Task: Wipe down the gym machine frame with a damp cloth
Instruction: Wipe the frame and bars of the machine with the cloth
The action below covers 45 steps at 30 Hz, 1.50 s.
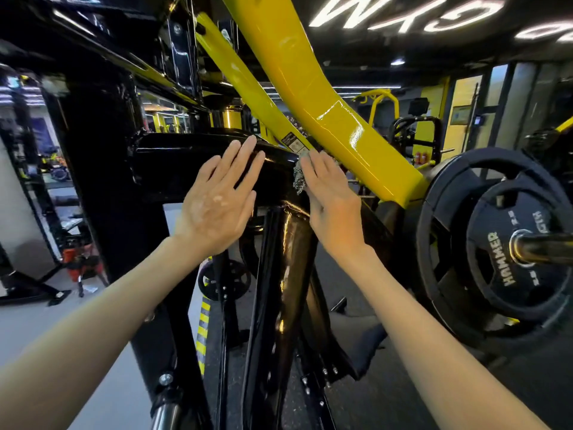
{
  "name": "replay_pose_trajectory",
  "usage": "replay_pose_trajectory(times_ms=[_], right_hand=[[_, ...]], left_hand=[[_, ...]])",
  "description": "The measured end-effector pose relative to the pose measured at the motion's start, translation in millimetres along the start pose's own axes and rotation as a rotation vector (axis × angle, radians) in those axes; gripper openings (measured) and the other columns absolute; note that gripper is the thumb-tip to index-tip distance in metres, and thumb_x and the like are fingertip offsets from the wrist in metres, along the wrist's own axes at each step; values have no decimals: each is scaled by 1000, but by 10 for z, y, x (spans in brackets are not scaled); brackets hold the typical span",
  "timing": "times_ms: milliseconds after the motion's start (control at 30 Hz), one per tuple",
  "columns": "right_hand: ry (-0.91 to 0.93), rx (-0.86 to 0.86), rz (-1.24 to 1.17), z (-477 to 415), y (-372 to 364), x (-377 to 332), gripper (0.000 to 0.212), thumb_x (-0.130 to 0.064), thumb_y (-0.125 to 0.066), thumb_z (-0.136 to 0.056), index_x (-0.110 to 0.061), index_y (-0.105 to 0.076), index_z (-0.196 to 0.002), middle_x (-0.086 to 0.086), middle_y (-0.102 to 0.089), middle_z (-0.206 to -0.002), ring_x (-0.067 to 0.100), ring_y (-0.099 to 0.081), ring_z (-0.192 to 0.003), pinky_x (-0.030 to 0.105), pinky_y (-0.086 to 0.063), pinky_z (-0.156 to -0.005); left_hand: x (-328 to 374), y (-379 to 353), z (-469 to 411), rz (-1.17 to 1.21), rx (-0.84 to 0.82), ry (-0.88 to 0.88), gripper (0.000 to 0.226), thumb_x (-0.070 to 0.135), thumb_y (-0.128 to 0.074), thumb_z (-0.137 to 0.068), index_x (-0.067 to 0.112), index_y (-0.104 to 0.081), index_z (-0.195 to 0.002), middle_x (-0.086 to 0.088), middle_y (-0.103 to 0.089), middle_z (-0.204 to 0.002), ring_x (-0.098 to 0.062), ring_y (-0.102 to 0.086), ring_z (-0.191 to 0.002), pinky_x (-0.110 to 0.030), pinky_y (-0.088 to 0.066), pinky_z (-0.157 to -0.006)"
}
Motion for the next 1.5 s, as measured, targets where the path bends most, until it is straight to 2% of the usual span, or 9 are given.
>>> replay_pose_trajectory(times_ms=[100, 267, 467, 600, 867, 1000, 1100, 1233, 1500], right_hand=[[94, -42, -11, 232, -159, -201, 59, 16, -58, -84, 1, -47, -140, 18, -45, -148, 32, -35, -141, 51, -28, -117], [227, -205, -1, 1158, -455, -359, 55, 10, -42, -90, -5, -40, -143, 10, -39, -152, 25, -30, -144, 41, -17, -122], [422, -437, 34, 1711, -560, -513, 50, 4, -36, -91, -7, -53, -137, 10, -53, -143, 25, -44, -135, 38, -22, -119], [432, -373, 56, 1231, -433, -446, 46, 2, -37, -92, -4, -59, -132, 11, -55, -141, 29, -50, -132, 38, -23, -118], [189, 3, -53, 645, -221, -277, 48, 14, -60, -87, -1, -56, -132, 14, -51, -140, 29, -48, -133, 44, -37, -113], [280, -67, -25, 1404, -443, -425, 37, 9, -45, -98, -2, -55, -131, 14, -56, -137, 27, -49, -132, 44, -39, -112], [387, -244, 5, 2036, -638, -524, 44, 12, -55, -90, -3, -56, -131, 11, -55, -138, 22, -44, -135, 41, -40, -111], [498, -370, -2, 1949, -604, -555, 43, 8, -48, -89, -4, -63, -127, 11, -59, -135, 25, -54, -128, 40, -44, -107], [248, -109, 17, 550, -204, -242, 44, 10, -48, -90, 0, -56, -132, 17, -56, -138, 32, -50, -131, 44, -37, -113]], left_hand=[[-155, 24, 67, -27, -23, 14, 57, 27, -28, -103, 8, -20, -156, -16, -14, -164, -31, -17, -151, -45, -20, -118], [-79, -27, 99, -18, -14, 61, 59, 29, -29, -103, 5, -18, -155, -19, -12, -164, -33, -11, -152, -48, -18, -119], [-80, -54, 110, -15, -15, 80, 59, 27, -28, -104, 3, -15, -155, -20, -9, -164, -33, -7, -152, -46, -14, -120], [117, -135, 274, -9, -34, -1, 60, 28, -29, -104, 1, -14, -155, -17, -12, -164, -31, -12, -152, -44, -17, -120], [187, -206, 445, 35, -39, -1, 62, 20, -36, -102, 2, -10, -155, -11, -2, -163, -23, -2, -151, -38, -10, -121], [195, -209, 456, -22, -30, -15, 62, 18, -34, -102, 2, -7, -155, -12, -2, -163, -24, -2, -151, -38, -12, -121], [213, -218, 461, -35, -28, -2, 62, 17, -35, -101, 1, -9, -155, -13, -6, -163, -26, -6, -151, -40, -15, -120], [225, -234, 457, -76, -55, 12, 61, 20, -30, -103, 2, -4, -156, -16, -8, -164, -27, -5, -151, -40, -11, -121], [256, -221, 443, -88, -47, 51, 65, 18, -35, -101, 2, -5, -156, -16, -8, -165, -29, -6, -152, -36, -1, -122]])
Point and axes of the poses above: each hand's wrist, its own z-axis away from the middle knuckle, its own y-axis out of the back of the hand, x = y × z, the point moved 10 cm from there along -z, towards the middle knuckle
